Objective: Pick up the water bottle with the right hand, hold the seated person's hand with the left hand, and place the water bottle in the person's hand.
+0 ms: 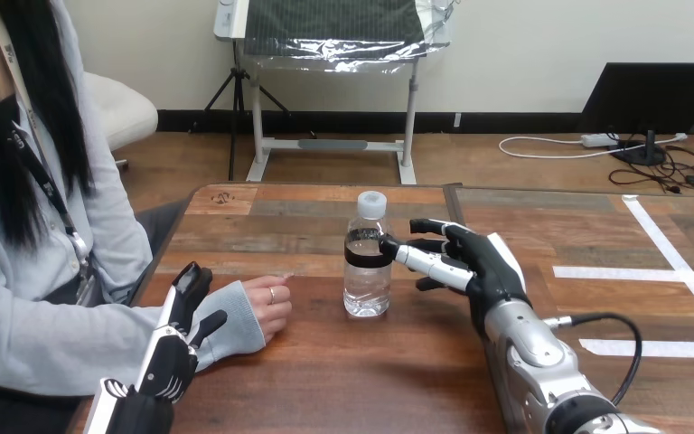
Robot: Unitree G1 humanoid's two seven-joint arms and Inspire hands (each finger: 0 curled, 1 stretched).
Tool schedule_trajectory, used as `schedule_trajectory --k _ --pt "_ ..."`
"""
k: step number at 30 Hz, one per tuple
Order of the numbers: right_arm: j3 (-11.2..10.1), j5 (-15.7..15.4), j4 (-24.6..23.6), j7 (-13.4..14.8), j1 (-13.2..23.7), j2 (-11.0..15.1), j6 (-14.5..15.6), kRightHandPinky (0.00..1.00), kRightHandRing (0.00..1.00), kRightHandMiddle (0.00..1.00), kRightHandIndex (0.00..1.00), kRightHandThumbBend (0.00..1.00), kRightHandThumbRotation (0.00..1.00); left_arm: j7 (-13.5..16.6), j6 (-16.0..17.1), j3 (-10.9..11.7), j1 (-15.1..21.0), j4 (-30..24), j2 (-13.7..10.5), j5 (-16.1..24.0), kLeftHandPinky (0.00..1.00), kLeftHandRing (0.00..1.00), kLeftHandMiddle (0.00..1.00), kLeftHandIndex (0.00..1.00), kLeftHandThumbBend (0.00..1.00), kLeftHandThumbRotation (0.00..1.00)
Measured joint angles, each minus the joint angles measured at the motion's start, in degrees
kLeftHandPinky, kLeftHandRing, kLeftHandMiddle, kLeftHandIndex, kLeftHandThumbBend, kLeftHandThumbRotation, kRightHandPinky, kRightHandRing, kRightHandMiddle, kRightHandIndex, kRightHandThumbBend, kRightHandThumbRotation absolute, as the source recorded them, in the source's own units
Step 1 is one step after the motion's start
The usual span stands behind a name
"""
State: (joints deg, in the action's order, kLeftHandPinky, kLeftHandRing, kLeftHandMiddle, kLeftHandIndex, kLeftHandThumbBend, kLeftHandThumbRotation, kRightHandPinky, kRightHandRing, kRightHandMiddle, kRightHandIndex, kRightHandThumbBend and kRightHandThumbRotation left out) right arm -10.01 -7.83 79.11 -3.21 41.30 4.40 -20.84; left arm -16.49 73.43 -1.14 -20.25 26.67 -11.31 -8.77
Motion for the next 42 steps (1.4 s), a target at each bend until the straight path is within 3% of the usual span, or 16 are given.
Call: schedule_trajectory --k 14,35,42 --pt "-1.64 2.52 0.0 -5.6 -2.37 -0.97 -1.58 0.89 0.96 0.94 0.99 1.0 0.43 -0.37 -0.41 0.04 0.08 0.0 -0.11 -0.47 0.91 1.0 1.0 1.0 1.0 0.55" --pt "-3.55 4.75 0.0 -9.85 -3.03 -2.97 -2.1 1.0 1.0 1.0 1.0 1.0 0.48 -1.12 -0.6 0.07 0.21 0.03 -0.92 -0.98 0.91 1.0 1.0 1.0 1.0 0.56" --pt "-3.6 4.74 -0.01 -9.85 -3.03 -3.9 -2.26 1.0 1.0 1.0 1.0 1.0 0.5 -1.28 -0.6 0.01 0.21 0.03 -1.32 -1.67 0.91 1.0 1.0 1.0 1.0 0.56"
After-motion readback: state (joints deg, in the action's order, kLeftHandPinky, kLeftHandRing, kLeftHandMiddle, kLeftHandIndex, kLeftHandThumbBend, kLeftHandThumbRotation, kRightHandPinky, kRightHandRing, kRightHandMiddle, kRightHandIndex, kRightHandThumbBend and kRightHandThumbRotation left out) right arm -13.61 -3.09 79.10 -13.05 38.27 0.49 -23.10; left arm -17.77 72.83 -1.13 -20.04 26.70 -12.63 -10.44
